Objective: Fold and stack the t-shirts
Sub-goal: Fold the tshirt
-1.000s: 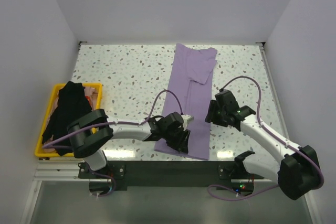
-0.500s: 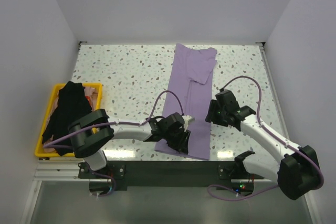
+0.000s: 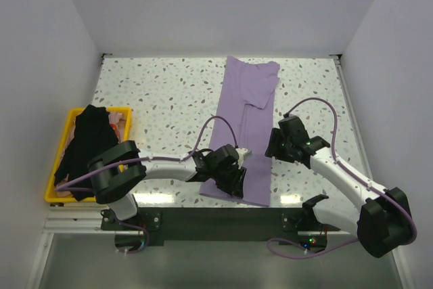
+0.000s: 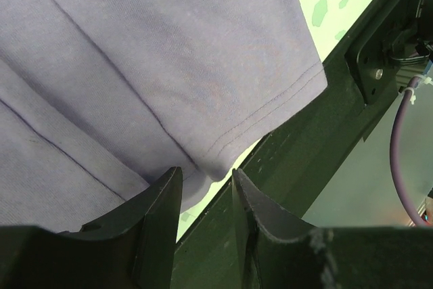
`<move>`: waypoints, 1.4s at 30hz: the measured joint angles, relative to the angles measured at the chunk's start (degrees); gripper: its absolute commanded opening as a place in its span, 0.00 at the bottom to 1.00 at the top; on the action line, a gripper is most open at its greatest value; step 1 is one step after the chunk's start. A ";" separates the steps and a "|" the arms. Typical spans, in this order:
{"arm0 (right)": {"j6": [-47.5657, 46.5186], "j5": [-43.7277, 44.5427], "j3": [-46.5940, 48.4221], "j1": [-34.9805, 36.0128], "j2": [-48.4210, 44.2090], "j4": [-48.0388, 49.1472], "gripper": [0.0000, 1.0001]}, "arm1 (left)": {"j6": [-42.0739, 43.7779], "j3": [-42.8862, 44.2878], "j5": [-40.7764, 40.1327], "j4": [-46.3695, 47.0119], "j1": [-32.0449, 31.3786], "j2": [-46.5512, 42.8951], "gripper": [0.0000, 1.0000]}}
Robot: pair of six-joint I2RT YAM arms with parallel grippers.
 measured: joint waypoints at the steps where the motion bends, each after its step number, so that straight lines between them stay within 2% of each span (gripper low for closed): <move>1: -0.02 0.00 0.00 0.00 0.00 0.04 0.56 | 0.00 0.00 0.00 -0.07 0.00 0.00 0.40; 42: -0.09 -0.20 -1.03 -0.33 -0.11 0.63 0.56 | -1.49 2.56 -2.12 -1.20 -1.44 1.77 0.38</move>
